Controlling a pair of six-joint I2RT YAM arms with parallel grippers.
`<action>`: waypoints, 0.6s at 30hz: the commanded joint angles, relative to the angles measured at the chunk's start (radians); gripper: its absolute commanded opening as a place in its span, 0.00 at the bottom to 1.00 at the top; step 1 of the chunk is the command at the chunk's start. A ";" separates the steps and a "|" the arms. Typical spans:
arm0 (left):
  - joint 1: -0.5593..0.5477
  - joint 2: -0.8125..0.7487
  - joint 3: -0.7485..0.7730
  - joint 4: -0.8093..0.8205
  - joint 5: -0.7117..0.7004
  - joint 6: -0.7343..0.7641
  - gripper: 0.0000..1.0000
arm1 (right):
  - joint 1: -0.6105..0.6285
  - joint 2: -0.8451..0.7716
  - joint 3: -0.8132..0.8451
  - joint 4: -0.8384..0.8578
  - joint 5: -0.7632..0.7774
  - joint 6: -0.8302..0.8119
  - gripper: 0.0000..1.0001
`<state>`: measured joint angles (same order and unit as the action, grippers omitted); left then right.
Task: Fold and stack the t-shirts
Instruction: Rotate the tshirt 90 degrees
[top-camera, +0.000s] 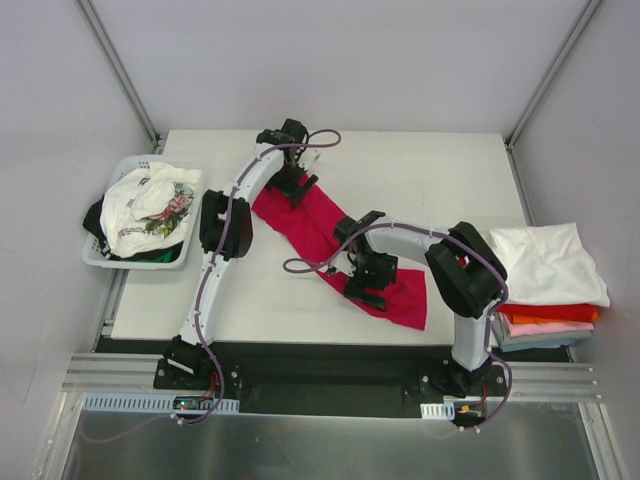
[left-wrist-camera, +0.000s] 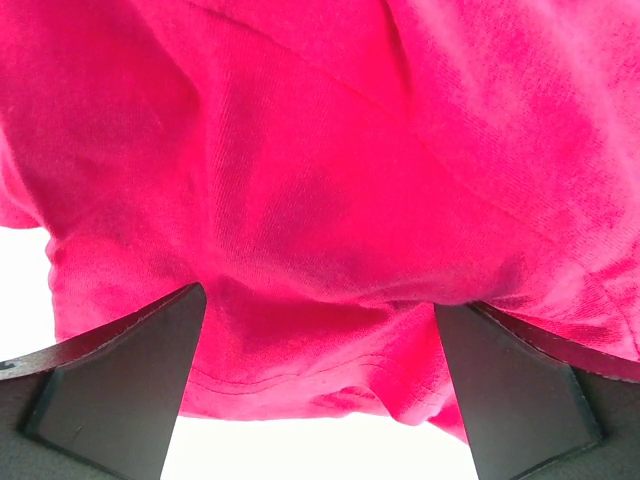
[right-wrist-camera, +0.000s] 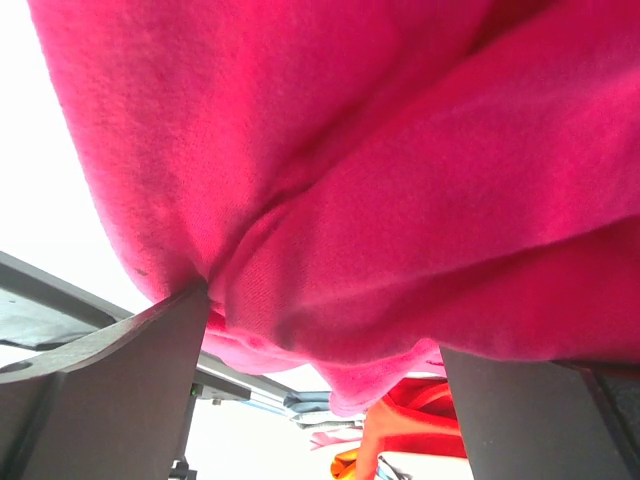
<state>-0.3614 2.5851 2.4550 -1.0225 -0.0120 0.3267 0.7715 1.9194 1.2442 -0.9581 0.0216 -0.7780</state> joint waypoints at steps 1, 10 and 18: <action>-0.025 -0.008 0.039 0.062 -0.002 0.035 0.99 | 0.026 0.075 0.052 0.099 -0.195 -0.030 0.96; -0.062 0.004 0.052 0.116 -0.012 0.087 0.99 | 0.029 0.108 0.136 0.082 -0.195 -0.021 0.96; -0.065 -0.006 0.026 0.127 -0.013 0.092 0.99 | 0.006 0.102 0.117 0.084 -0.088 -0.020 0.96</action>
<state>-0.4202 2.5858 2.4664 -0.9062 -0.0116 0.3981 0.7891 1.9911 1.3743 -0.9932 -0.0418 -0.7742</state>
